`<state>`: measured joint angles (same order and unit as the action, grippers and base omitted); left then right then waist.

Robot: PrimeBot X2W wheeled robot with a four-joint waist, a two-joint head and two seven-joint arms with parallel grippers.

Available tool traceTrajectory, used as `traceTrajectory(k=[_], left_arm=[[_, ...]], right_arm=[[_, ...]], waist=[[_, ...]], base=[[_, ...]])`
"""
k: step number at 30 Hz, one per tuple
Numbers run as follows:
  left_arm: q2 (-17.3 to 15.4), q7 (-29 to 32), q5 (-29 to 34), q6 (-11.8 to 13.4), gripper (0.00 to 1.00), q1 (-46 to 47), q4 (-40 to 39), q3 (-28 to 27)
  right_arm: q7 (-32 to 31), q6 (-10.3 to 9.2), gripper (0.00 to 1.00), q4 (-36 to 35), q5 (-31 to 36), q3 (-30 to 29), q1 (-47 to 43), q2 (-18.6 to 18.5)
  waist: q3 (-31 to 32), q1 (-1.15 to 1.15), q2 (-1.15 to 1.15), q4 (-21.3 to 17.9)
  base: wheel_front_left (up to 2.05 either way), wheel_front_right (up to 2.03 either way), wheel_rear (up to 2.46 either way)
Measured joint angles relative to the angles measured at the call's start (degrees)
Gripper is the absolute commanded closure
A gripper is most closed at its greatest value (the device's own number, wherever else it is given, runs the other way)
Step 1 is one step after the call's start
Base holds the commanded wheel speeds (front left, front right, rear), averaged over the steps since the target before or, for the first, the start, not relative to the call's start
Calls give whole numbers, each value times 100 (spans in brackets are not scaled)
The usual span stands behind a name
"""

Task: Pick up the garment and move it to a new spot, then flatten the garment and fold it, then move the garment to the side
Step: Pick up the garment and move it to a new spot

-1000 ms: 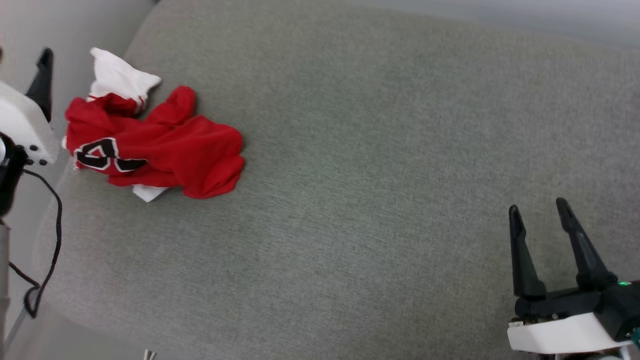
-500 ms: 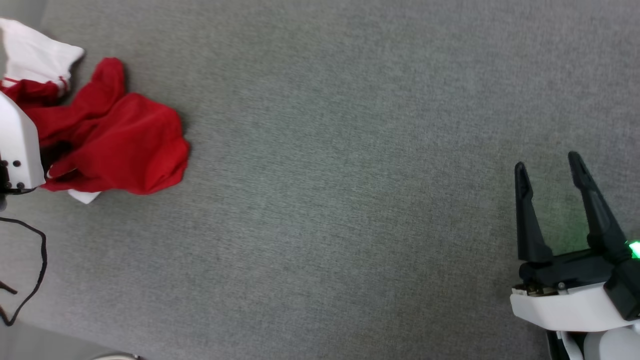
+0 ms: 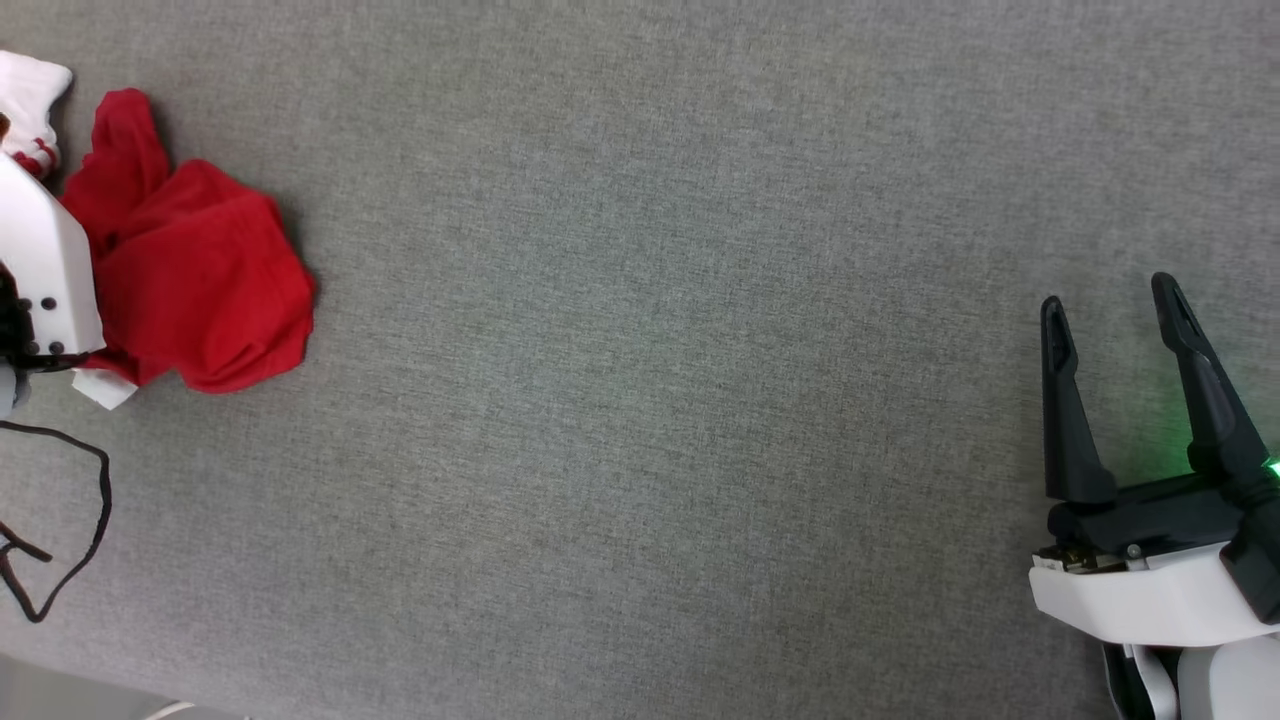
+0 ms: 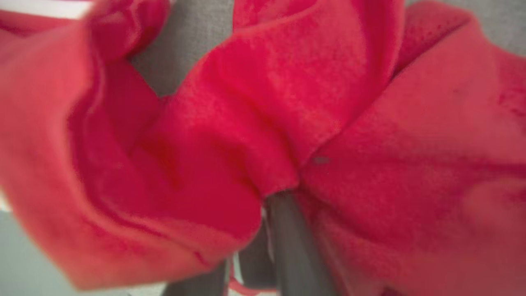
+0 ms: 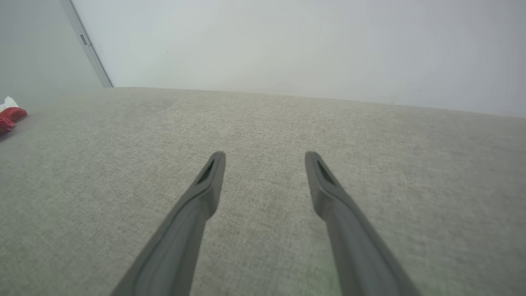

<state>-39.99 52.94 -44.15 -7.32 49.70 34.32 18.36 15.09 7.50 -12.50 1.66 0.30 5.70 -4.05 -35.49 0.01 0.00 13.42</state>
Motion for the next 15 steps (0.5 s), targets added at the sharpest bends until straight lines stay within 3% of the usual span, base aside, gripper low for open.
traceTrajectory(k=[6, 15], left_arm=[[-192, -214, -122, -3, 100, 5, -79, 253], [-834, -544, -250, -8, 100, 718, -1371, 829]], right_arm=[[0, 0, 0, 151, -73, 46, -34, 34], [0, 0, 0, 369, -226, 65, -386, 98]], waist=[[365, 0, 0, 11], [1269, 0, 0, -12]], base=[[0, 0, 0], [0, 0, 0]])
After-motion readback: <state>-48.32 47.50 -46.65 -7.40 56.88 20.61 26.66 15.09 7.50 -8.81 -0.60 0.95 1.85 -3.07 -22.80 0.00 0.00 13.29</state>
